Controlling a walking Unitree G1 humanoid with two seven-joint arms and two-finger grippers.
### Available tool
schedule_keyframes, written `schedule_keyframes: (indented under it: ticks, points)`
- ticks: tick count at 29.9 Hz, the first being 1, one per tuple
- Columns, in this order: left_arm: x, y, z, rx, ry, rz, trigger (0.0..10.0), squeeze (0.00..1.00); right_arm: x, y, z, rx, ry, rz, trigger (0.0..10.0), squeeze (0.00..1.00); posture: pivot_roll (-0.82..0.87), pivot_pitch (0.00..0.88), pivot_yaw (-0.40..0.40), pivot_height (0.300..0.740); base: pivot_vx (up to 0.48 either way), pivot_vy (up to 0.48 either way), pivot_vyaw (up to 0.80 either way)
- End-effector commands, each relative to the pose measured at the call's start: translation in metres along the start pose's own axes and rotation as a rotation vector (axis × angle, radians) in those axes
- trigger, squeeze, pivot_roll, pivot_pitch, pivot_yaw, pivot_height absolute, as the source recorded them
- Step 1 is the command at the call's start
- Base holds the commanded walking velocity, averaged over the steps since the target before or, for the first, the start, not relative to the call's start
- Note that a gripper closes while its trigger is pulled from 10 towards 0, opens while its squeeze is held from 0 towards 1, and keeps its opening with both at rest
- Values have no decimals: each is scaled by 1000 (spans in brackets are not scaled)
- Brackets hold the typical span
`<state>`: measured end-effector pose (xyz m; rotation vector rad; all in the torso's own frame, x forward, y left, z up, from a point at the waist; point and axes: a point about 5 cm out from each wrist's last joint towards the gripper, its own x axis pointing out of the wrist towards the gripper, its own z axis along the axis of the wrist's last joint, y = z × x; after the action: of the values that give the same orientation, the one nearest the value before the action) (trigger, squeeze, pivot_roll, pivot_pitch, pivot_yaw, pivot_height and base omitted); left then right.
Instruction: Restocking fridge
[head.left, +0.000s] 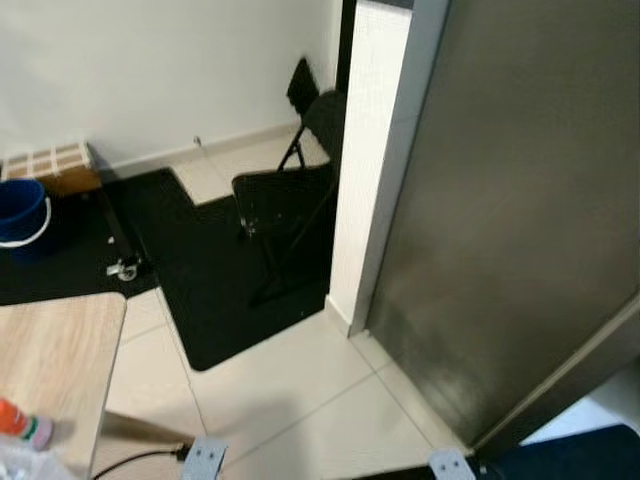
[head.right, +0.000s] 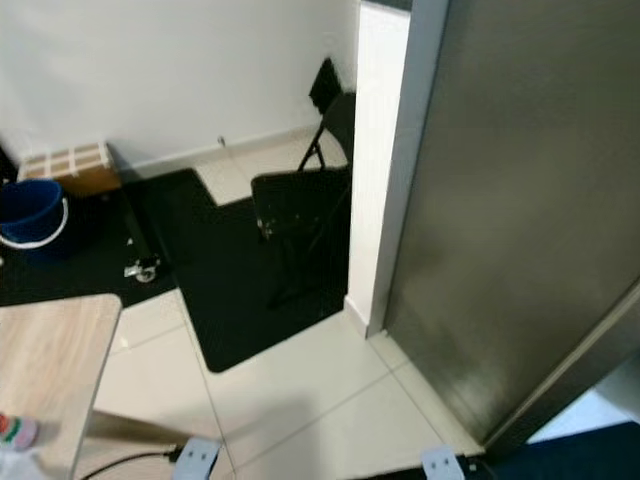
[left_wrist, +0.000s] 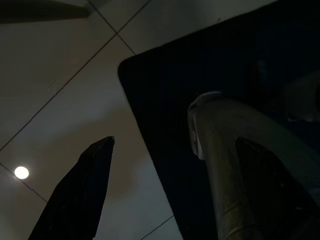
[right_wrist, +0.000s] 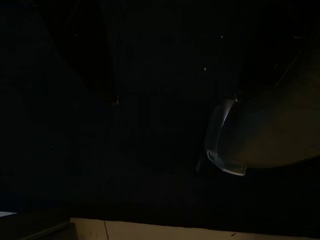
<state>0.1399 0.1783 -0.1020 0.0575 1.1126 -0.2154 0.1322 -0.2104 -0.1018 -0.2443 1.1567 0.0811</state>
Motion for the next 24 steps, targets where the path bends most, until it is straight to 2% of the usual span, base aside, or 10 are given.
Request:
schedule_keyframes:
  ticks: [1,7,24]
  points:
    - [-1,2,-5,-9,20,3,10000,0,0,7,-2,0,1,37,10000,0,28,0,18,740,0,-465,0]
    - [-1,1,-6,-22,19,5,10000,0,0,9,-3,-2,-3,51,10000,0,28,0,17,740,0,-459,0]
    - [-1,1,-6,-25,20,14,10000,0,0,9,-5,-9,2,58,10000,0,25,0,20,740,0,0,789]
